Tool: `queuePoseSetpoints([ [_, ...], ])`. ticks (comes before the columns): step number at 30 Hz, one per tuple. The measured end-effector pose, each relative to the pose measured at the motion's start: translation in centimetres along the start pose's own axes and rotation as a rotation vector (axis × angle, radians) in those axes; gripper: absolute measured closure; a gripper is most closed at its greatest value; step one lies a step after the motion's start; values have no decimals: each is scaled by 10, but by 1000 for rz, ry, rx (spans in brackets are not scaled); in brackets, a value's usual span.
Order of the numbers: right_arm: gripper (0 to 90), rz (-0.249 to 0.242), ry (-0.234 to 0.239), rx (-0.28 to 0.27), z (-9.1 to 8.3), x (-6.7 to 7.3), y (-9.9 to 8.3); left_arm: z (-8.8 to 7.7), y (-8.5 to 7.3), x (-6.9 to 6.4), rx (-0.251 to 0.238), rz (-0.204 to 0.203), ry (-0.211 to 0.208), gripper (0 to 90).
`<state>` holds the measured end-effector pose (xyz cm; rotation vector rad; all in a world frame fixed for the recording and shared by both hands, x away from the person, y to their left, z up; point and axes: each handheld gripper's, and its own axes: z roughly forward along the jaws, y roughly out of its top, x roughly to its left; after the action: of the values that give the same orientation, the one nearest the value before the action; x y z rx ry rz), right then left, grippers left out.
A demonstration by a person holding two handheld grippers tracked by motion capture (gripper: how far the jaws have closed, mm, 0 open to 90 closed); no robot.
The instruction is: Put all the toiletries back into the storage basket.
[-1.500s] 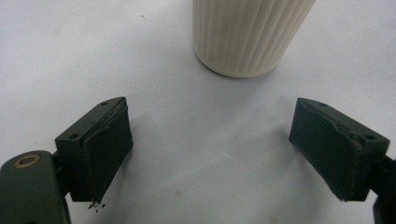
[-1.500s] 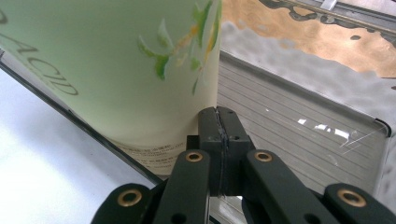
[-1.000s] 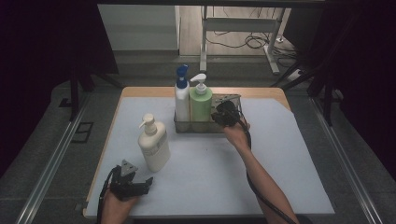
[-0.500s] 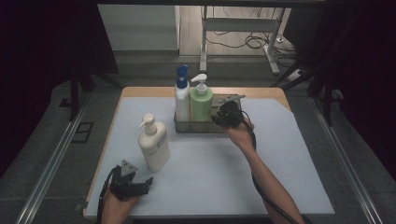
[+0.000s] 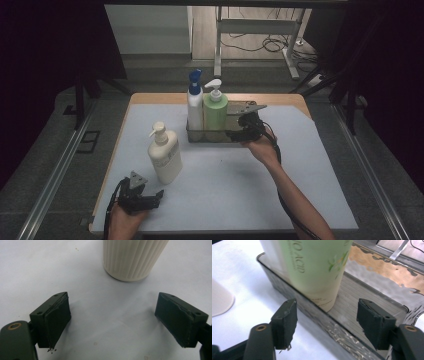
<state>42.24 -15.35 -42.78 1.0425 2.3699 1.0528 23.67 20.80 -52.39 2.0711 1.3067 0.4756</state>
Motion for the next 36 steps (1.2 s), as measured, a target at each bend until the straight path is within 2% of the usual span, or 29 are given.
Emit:
queuePoseSetpoints([
  [15,205,-62,27,-1,-31,14,-12,0,0,0,-1,1,2,126],
  [29,119,-86,42,-18,-53,21,-31,0,0,0,-1,1,1,126],
  [36,47,-88,47,6,-63,23,-42,0,0,0,-2,-1,0,126],
])
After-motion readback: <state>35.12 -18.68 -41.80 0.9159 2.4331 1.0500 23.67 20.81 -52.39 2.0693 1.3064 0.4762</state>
